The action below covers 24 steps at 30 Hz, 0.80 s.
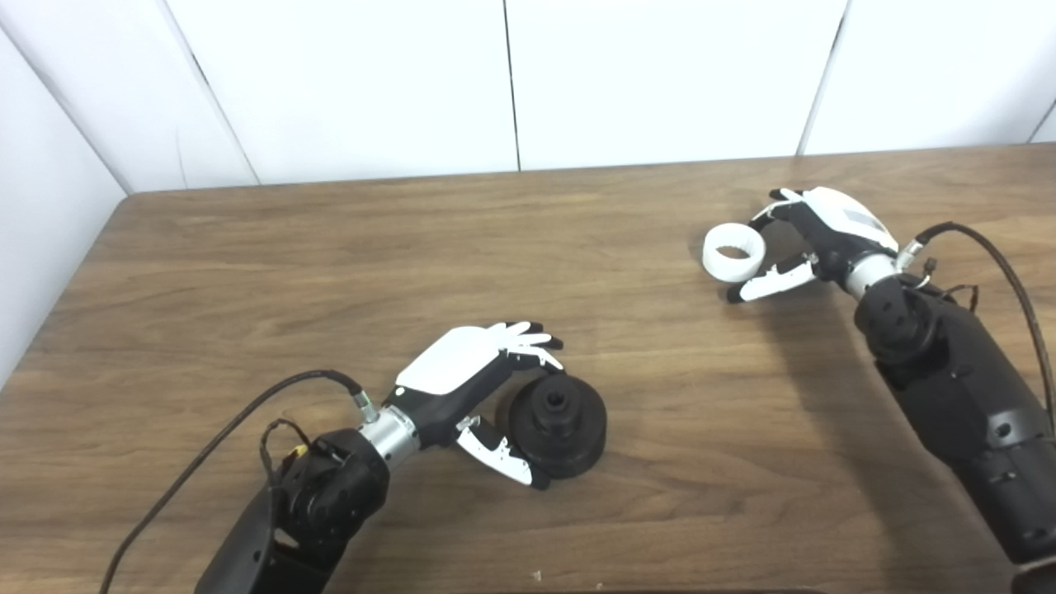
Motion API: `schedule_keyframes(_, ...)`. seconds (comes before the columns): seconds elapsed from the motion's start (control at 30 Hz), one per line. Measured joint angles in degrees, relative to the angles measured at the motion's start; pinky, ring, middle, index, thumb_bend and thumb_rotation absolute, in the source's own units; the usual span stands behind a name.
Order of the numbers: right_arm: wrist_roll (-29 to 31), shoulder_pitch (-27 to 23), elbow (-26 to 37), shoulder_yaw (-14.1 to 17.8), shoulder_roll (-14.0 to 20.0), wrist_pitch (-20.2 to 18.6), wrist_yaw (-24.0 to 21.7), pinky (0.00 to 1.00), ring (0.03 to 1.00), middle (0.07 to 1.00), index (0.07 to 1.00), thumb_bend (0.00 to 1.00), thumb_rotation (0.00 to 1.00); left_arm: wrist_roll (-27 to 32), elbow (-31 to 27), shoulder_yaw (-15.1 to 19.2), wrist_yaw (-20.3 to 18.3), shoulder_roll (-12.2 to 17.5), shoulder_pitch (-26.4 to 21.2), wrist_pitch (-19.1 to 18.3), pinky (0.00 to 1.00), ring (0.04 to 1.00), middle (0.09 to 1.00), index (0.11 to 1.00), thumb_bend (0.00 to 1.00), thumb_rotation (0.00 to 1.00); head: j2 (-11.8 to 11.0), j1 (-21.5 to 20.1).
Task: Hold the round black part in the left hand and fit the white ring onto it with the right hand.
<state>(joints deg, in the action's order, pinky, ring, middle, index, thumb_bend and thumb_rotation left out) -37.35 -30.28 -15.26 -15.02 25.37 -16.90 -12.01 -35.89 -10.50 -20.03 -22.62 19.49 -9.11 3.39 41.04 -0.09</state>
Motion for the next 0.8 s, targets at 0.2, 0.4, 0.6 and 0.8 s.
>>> schedule_keyframes(0.2, 0.7, 0.0, -1.4, 0.4, -0.5, 0.7, 1.7, 1.00, 1.000, 0.946, 0.648, 0.88, 0.32, 0.0, 0.0, 0.0, 0.0, -0.1, 0.0, -0.1, 0.97, 0.975, 0.906, 0.607, 0.81, 0.30, 0.0, 0.1)
schedule_keyframes(0.4, 1.4, -0.3, -2.5, 0.8, -1.1, 2.2, 3.3, 1.00, 1.000, 0.927, 0.619, 0.86, 0.29, 0.0, 0.0, 0.0, 0.0, -0.1, 0.0, -0.1, 0.97, 0.973, 0.904, 0.606, 0.82, 0.30, 0.1, 0.2)
schedule_keyframes(0.6, 2.0, -0.3, -3.1, 0.9, -2.2, 2.4, 4.8, 1.00, 1.000, 0.925, 0.619, 0.85, 0.33, -0.1, 0.0, 0.0, 0.0, -0.1, 0.0, -0.1, 0.98, 0.976, 0.907, 0.608, 0.81, 0.31, 0.0, 0.2)
schedule_keyframes(0.8, 2.1, -0.6, -3.2, 0.9, -2.6, 2.4, 4.9, 1.00, 1.000, 0.927, 0.623, 0.88, 0.36, -0.1, 0.0, 0.0, 0.0, -0.3, 0.0, -0.1, 0.97, 0.973, 0.905, 0.604, 0.82, 0.30, -0.1, 0.3)
